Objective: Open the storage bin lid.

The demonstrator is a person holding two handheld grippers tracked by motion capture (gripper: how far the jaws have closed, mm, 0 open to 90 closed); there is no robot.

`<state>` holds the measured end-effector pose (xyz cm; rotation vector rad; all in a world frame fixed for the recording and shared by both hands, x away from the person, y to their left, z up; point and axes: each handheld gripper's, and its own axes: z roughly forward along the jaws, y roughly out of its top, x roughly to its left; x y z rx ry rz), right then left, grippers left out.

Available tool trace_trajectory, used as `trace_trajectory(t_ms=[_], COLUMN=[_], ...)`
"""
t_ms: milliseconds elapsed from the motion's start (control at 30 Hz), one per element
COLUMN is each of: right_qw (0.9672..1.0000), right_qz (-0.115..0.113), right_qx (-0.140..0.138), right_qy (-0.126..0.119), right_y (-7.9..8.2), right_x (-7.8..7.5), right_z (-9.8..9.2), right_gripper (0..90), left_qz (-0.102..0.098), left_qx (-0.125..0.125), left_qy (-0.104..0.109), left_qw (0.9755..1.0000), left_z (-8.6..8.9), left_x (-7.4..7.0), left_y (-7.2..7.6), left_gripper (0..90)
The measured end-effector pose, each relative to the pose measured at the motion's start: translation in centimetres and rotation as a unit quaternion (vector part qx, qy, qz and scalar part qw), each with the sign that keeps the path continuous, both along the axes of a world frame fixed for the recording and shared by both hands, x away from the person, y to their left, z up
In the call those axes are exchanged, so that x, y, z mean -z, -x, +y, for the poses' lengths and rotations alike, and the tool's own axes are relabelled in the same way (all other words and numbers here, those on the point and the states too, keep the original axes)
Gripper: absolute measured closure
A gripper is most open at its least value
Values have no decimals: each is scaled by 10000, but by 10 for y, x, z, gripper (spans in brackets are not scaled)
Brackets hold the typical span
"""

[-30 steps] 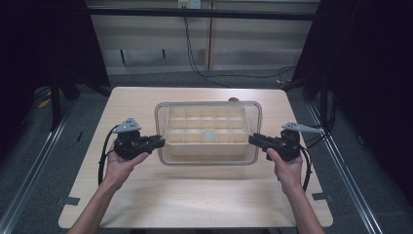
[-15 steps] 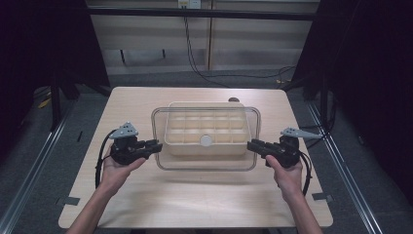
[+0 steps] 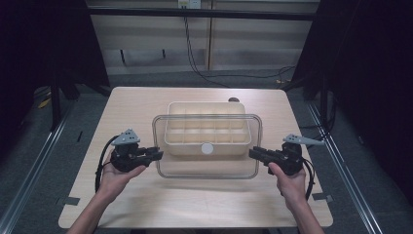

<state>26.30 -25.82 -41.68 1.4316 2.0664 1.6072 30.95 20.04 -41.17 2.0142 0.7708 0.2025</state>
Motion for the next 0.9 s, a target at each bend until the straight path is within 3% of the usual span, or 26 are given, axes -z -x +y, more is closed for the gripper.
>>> trace_trajectory(t_ms=[267, 567, 633, 833, 900], right_qw=[10000, 9998, 9998, 9995, 9994], right_qz=[-21, 115, 139, 234, 256], right_qx=[-65, -137, -161, -202, -230], right_qy=[-29, -49, -65, -119, -99], right_y=[13, 26, 29, 40, 45], right_x=[1, 8, 9, 12, 13], right_z=[0, 0, 1, 1, 2], right_gripper=[704, 704, 707, 707, 711], left_qz=[9, 61, -1, 126, 261], left_qx=[74, 110, 75, 180, 174], left_qy=[-48, -77, -182, -202, -152], left_qw=[10000, 9999, 9998, 9996, 9994], left_z=[2, 4, 3, 6, 9], left_x=[-1, 1, 2, 7, 8], left_y=[13, 25, 28, 39, 43], left_gripper=[727, 728, 727, 734, 735])
